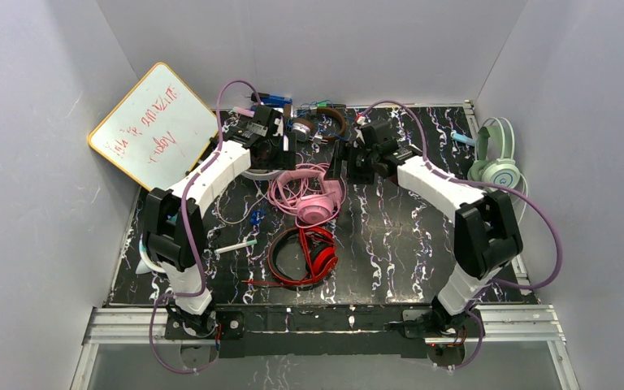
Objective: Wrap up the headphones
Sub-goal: Pick up the headphones from the center of the board, then untie the headphones cable from the headphones.
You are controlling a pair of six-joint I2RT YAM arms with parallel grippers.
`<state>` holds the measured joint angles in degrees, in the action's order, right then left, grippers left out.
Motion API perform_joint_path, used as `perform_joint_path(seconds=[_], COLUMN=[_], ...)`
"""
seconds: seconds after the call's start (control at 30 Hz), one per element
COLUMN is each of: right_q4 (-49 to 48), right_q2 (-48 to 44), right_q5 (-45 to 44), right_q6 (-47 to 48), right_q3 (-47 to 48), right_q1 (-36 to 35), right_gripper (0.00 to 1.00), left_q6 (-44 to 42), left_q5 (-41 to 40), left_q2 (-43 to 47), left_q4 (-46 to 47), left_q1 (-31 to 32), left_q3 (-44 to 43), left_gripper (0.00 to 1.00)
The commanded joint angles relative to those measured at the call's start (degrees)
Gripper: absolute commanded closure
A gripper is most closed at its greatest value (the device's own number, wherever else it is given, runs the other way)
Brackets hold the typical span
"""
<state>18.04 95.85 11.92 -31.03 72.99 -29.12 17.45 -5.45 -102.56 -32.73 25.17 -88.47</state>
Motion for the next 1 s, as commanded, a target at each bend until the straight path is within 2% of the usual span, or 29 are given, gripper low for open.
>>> perform_joint_path(seconds=[0.0,0.17,0.4,0.5,0.87,0.97], right_q4=[3.26,3.79,4.0,3.12,2.58,2.54], right_q2=[3.91,3.95,1.77,0.42,0.03,-0.13], right_q5=[-1.02,-2.72,-2.87,-2.14,-0.53,-0.62], right_q6=[1.44,3.53,4.92,5.0,5.45,5.45], right_q3=[1.39,-1.73,-6.89,-8.83,-9.69,-9.62], right_q1=[0.01,-0.01,1.05,1.63,1.77,1.88], right_gripper=[0.14,0.18,0.31,0.31,0.31,0.31], left_q6=[0.57,-0.12,-2.68,-5.22,-8.18,-8.33], left_q5=[-1.41,-0.88,0.85,4.5,7.22,3.51], left_q2=[3.04,2.54,-1.14,-3.9,-11.72,-13.55], left_q4=[-0.03,-0.04,0.29,0.3,-3.4,-6.12], left_q1=[-0.72,-0.99,-1.0,-1.0,-0.91,-0.91], left_q3=[1.07,1.39,0.11,-0.86,-7.2,-8.75], left_gripper=[0.17,0.16,0.17,0.17,0.21,0.31])
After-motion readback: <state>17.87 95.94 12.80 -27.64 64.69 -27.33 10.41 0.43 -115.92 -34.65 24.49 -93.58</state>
